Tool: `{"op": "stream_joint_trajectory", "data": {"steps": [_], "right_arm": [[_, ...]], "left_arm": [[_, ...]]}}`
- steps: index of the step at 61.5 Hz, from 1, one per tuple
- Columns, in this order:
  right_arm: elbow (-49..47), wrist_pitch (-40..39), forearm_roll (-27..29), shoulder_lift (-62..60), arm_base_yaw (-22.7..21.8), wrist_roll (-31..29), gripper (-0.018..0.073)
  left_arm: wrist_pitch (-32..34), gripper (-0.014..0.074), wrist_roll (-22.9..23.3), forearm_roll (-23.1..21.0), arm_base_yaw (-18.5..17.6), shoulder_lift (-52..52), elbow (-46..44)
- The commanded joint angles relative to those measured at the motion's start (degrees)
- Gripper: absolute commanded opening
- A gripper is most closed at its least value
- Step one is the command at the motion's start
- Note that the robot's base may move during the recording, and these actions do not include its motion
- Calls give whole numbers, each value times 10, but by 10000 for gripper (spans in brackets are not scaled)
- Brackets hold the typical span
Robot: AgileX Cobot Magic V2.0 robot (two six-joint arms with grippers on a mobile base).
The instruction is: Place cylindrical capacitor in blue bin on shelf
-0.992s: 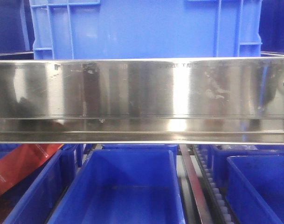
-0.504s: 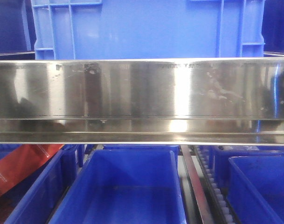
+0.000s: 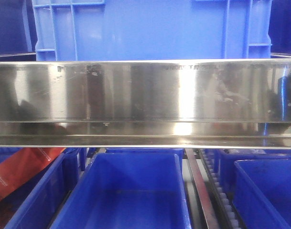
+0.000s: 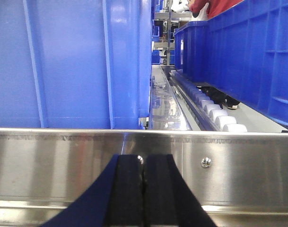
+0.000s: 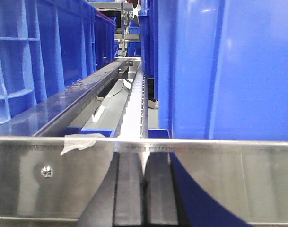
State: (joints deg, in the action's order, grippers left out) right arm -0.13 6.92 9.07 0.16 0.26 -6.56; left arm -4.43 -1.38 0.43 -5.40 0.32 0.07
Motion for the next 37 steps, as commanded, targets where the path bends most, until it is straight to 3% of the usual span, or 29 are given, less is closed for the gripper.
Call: {"op": "stream_joint_trajectory", "data": {"steps": [1, 37], "right_arm": [[1, -13, 2, -2, -3, 1, -162], [1, -13, 2, -2, -3, 1, -162]], "left_arm": [[8, -111, 5, -4, 2, -3, -1], [8, -111, 5, -4, 2, -3, -1]]}}
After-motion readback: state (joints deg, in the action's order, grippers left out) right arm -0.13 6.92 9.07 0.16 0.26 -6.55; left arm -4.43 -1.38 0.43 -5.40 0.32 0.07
